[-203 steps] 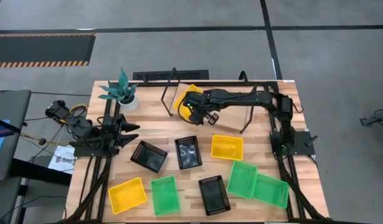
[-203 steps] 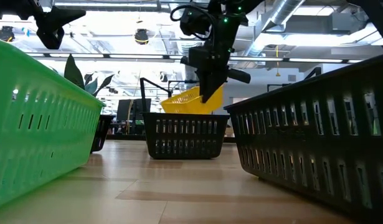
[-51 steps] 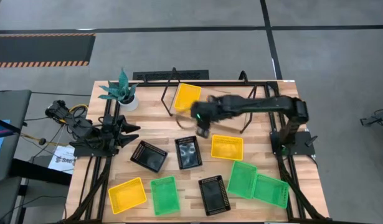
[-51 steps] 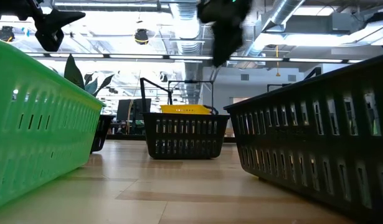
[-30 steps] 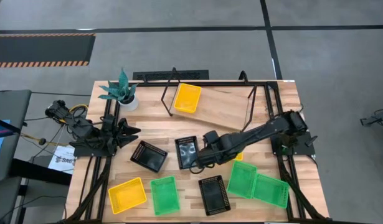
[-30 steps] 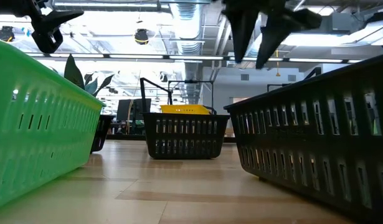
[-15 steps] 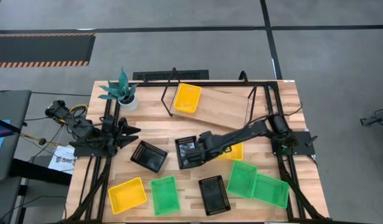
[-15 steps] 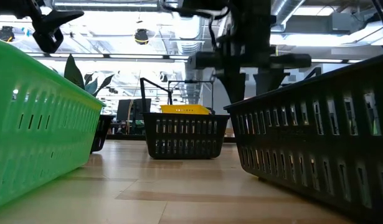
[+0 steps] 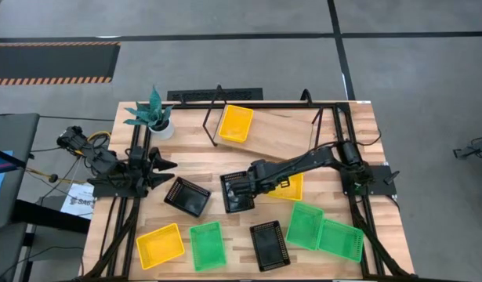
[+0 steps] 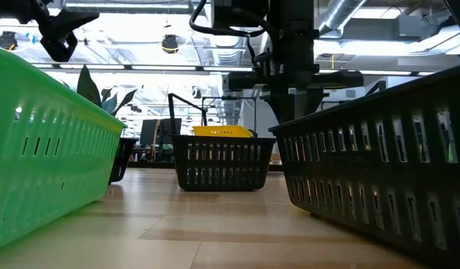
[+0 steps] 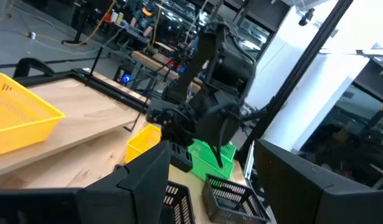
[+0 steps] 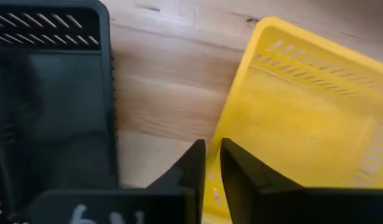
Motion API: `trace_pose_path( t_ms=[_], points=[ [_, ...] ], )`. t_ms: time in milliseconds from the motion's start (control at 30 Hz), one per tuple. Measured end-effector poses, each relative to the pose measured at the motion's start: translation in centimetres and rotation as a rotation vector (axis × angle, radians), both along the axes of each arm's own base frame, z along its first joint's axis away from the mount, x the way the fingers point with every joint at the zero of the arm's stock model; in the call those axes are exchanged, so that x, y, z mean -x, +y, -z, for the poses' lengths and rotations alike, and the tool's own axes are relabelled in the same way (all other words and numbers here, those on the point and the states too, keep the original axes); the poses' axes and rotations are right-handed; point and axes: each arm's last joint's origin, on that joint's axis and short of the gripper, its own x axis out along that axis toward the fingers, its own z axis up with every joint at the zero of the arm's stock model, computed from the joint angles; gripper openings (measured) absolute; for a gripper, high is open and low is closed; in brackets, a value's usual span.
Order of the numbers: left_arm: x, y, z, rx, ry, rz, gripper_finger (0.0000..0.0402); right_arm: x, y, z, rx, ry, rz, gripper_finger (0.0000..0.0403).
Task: Stack baskets on shelf by color
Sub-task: Stack the top yellow bin on top of the yellow bin on the shelf
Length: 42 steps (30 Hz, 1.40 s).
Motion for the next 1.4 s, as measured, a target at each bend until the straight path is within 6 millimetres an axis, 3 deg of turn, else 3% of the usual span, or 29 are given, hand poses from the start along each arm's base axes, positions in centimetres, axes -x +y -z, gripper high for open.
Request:
trace_pose_path(
  t_ms=[167,300,667,833,1133,1400],
  points=[
    [0.0,-0.1,0.2,-0.011,0.015,0.031,0.0221,-0.1,-0.4,0.0,-0.002,0.002,0.0,0.004],
    [0.0,-0.2,0.2,-0.014,0.017,0.065,0.0221,-0.1,-0.4,0.0,-0.003,0.004,0.0,0.0046],
    [0.0,-0.2,0.2,-0.012,0.017,0.071,0.0221,-0.1,-0.6,0.0,0.008,0.017,-0.05,0.0151],
    [0.0,-0.2,0.2,-0.012,0.017,0.072,0.0221,-0.2,-1.3,0.0,0.01,0.025,-0.103,0.0176],
    [0.0,-0.2,0.2,-0.018,0.018,0.072,0.0221,-0.3,-1.9,0.1,0.008,0.029,-0.125,0.0157],
    [0.0,-0.2,0.3,-0.022,0.022,0.071,0.0221,-0.6,-1.8,2.0,-0.021,0.068,-0.141,0.015]
  ],
)
